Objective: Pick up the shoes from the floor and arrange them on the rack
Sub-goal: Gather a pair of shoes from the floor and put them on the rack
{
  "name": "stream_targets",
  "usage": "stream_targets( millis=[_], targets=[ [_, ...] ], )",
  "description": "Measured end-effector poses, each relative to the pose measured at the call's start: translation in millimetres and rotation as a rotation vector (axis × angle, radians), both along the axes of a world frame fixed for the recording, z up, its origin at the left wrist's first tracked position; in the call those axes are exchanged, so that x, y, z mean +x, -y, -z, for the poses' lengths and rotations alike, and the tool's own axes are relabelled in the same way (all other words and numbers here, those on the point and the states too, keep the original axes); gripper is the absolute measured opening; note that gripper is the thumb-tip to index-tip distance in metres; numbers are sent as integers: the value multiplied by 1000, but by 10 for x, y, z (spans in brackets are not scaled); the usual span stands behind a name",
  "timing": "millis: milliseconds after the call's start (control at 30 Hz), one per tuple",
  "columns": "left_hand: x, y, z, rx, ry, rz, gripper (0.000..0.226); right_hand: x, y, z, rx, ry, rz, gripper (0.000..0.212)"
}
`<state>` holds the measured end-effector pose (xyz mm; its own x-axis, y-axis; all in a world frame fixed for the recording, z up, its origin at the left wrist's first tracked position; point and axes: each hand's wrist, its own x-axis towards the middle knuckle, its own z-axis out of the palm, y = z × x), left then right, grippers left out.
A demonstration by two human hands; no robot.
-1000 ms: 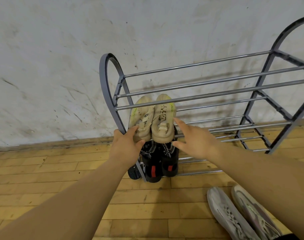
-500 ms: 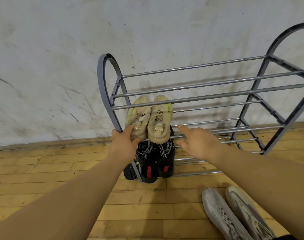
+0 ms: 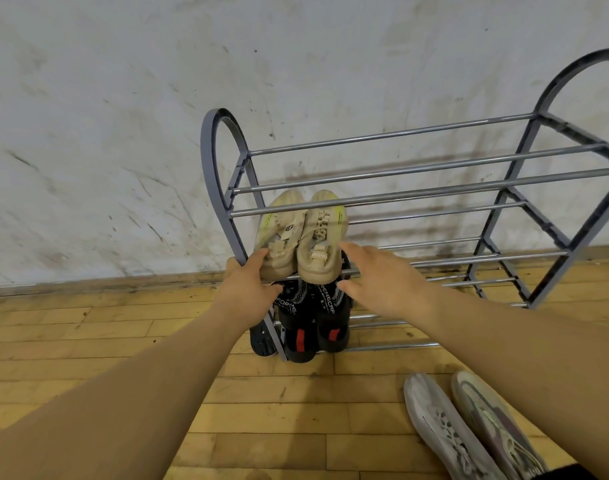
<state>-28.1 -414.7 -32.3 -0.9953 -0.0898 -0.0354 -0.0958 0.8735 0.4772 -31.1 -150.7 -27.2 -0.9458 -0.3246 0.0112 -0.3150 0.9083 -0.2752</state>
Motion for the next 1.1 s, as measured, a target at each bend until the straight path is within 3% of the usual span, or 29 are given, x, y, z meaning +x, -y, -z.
stream_targets(
  millis=[267,500,633,900,1100],
  targets=[
    [136,37,-113,-6,24,52,75,175,153,-73,-63,-17,-78,74],
    [77,-13,-97,44,-41,10,34,87,379,7,-111,-48,16,75],
    [57,-20,-48,-26,-84,-9,26,11,438,49,-122,-78,49,68],
    [92,58,-53,8,-60,55,40,-11,455,56,-118,-69,51,70],
    [279,254,-314,9,125,160,79,246,430,-173,-52,-141,25,69]
  ],
)
